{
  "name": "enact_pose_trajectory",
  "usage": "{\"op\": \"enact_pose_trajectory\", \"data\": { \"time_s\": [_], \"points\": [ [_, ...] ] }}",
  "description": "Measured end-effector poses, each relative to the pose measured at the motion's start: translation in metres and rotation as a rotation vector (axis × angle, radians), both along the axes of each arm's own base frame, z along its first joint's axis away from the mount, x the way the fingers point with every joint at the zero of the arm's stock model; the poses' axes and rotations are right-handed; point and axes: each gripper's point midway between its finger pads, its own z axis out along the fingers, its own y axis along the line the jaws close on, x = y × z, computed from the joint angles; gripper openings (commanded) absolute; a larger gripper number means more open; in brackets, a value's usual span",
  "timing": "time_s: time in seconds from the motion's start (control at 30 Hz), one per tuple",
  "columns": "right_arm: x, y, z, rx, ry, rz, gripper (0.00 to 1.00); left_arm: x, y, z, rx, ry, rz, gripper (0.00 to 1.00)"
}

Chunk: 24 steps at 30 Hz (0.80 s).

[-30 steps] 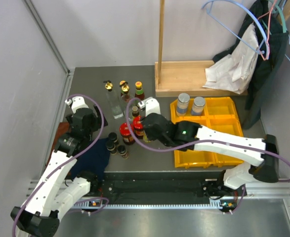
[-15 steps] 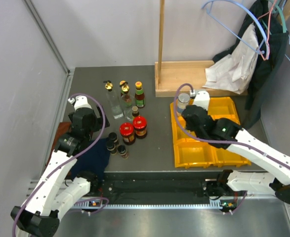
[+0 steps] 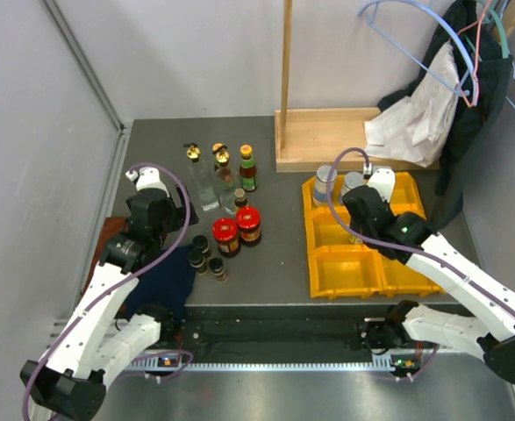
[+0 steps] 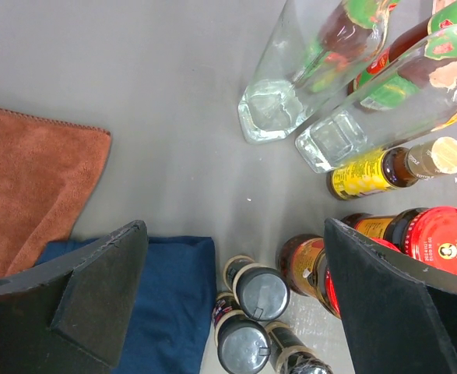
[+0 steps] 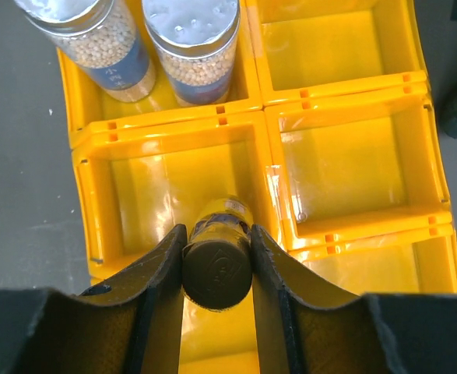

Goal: Organize the condiment bottles
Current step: Place the bottle in the storage box.

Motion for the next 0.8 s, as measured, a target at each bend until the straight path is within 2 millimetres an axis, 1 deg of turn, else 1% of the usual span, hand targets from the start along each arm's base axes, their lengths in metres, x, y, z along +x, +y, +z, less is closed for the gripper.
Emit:
{"op": "enact_pose_trajectory", "data": {
  "time_s": [0.3, 0.37, 0.5, 0.57, 0.6, 0.63, 0.7, 0.73, 0.8],
  "points": [
    [0.009, -0.007, -0.030, 0.034, 0.050, -0.040, 0.00, 0.000, 0.000, 0.000, 0.008, 0.000, -0.009, 0.99],
    [0.012, -0.009, -0.037, 0.033, 0.066, -0.051, 0.04, 0.000, 0.000, 0.000, 0.008, 0.000, -0.009, 0.99],
    [0.015, -0.010, -0.050, 0.031, 0.093, -0.062, 0.06, 0.000, 0.000, 0.000, 0.008, 0.000, -0.009, 0.99],
    [0.016, -0.011, -0.055, 0.028, 0.106, -0.068, 0.09, 0.000, 0.000, 0.001, 0.007, -0.002, -0.010, 0.99],
    [0.017, -0.012, -0.055, 0.028, 0.104, -0.071, 0.11, 0.000, -0.001, 0.002, 0.006, -0.003, -0.010, 0.99],
    [0.018, -0.011, -0.055, 0.032, 0.101, -0.071, 0.20, 0.000, -0.001, 0.002, 0.005, -0.004, -0.010, 0.99],
    [0.019, -0.011, -0.056, 0.035, 0.097, -0.071, 0.25, 0.000, -0.001, 0.002, 0.004, -0.004, -0.012, 0.99],
    [0.020, -0.010, -0.055, 0.037, 0.094, -0.070, 0.34, 0.000, -0.001, 0.002, 0.004, -0.004, -0.012, 0.99],
    [0.020, -0.009, -0.055, 0.042, 0.093, -0.069, 0.47, 0.000, -0.001, 0.002, 0.004, -0.004, -0.013, 0.99]
  ]
}}
